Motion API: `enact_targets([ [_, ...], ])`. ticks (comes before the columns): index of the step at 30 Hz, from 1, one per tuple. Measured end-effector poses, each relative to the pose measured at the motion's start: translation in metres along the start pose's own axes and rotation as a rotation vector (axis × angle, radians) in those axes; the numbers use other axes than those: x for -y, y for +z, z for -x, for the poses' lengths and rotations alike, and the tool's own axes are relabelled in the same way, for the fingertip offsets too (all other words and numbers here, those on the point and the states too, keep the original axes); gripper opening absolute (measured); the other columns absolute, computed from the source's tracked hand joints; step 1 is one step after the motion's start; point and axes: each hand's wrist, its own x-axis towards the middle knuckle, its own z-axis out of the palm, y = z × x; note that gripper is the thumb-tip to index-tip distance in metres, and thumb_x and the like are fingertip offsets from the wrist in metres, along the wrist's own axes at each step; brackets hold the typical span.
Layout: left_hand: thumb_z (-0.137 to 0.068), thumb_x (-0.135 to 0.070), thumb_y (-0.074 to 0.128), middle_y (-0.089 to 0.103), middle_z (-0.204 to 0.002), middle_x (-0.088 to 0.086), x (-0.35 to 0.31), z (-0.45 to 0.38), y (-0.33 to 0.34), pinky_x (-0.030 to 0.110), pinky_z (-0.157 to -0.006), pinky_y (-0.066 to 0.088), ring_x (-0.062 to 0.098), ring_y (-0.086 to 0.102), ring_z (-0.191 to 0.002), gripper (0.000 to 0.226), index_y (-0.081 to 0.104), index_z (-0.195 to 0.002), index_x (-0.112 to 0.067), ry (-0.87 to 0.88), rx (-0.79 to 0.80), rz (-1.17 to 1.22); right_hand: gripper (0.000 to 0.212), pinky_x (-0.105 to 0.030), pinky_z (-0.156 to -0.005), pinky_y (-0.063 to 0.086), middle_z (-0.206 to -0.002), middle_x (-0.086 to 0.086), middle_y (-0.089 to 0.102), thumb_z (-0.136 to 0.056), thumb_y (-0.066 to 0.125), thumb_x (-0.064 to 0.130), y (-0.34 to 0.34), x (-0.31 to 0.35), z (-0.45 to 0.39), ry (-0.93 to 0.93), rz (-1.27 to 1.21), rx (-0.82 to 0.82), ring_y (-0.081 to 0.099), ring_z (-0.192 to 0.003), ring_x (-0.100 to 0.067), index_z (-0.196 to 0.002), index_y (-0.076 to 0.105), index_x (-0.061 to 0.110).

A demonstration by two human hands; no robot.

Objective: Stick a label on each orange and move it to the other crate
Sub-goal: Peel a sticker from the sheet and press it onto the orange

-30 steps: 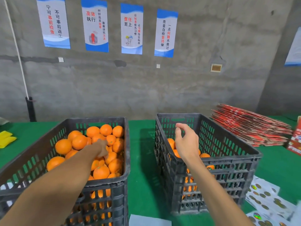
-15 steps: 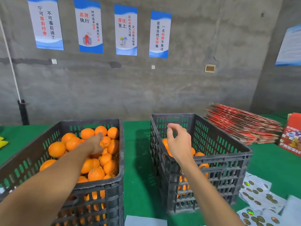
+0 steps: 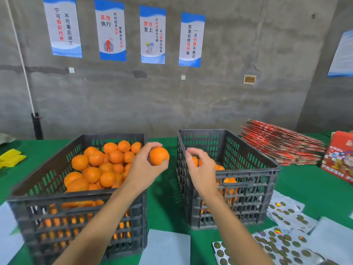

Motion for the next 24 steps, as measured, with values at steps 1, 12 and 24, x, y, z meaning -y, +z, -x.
enact_targets([
  [1,-0.075,-0.028,0.080,0.066,-0.119,-0.009,-0.004,0.015,0.004,0.041,-0.088,0.059,0.016,0.068,-0.104,0.048,0.061,-0.118,-0.037,0.028,0.011,0.005,0.011,-0.040,-0.094,0.052,-0.106,0.008,0.073,-0.097,0.069,0.016,-0.002,0.001,0.017,0.002,-0.033,-0.020,0.066,-0.104,-0.014,-0.106,0.075,0.015],
  [12,-0.085,-0.024,0.083,0.064,-0.122,-0.017,0.051,0.177,0.051,0.032,-0.089,0.059,0.011,0.069,-0.106,0.049,0.059,-0.124,-0.041,-0.269,0.093,0.169,0.021,-0.039,-0.095,0.055,-0.113,0.006,0.072,-0.099,0.066,0.015,-0.019,-0.057,0.192,0.371,0.043,0.254,0.066,-0.106,-0.009,-0.119,0.071,0.016],
  [24,-0.094,-0.026,0.074,0.061,-0.121,-0.002,0.130,0.237,0.089,0.034,-0.098,0.053,0.015,0.064,-0.108,0.043,0.052,-0.131,-0.028,-0.597,0.015,0.236,0.067,-0.033,-0.109,0.041,-0.145,0.010,0.053,-0.088,0.060,0.069,-0.045,-0.083,0.255,0.202,0.566,0.726,0.044,-0.132,-0.014,-0.132,0.066,0.019],
])
